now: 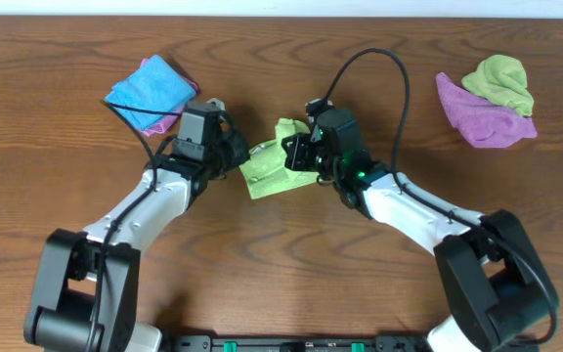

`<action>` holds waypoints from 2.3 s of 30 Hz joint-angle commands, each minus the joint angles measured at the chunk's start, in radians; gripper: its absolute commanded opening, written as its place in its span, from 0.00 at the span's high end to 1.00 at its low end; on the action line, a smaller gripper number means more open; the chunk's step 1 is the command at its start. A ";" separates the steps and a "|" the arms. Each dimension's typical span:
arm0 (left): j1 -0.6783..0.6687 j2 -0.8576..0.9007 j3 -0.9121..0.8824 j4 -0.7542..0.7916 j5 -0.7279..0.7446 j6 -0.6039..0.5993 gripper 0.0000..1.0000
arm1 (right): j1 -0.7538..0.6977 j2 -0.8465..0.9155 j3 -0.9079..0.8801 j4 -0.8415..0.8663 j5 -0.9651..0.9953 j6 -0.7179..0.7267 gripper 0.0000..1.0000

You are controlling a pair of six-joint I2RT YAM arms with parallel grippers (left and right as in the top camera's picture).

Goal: Fold the cloth
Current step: 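Lay the right end onto the left end, folding the strip in half, then open the right gripper and retract the right arm to the right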

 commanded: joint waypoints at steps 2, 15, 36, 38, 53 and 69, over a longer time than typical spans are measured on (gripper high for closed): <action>0.016 -0.038 0.026 -0.007 -0.011 0.025 0.94 | 0.013 0.007 0.015 0.000 0.004 -0.037 0.99; 0.020 -0.053 0.028 -0.011 -0.033 0.025 0.94 | 0.085 0.007 0.015 0.019 -0.052 -0.048 0.82; 0.066 -0.055 0.029 -0.023 -0.016 0.025 0.84 | 0.040 -0.013 0.016 0.024 -0.082 -0.123 0.61; 0.066 -0.061 0.029 -0.026 0.003 0.025 0.69 | 0.011 -0.029 0.016 -0.006 -0.082 -0.135 0.53; 0.066 -0.079 0.029 -0.097 0.168 0.016 0.05 | -0.153 -0.314 0.016 -0.383 -0.082 -0.327 0.01; 0.063 -0.070 0.009 -0.283 0.237 -0.074 0.05 | -0.330 -0.835 0.015 -1.040 -0.043 -0.422 0.01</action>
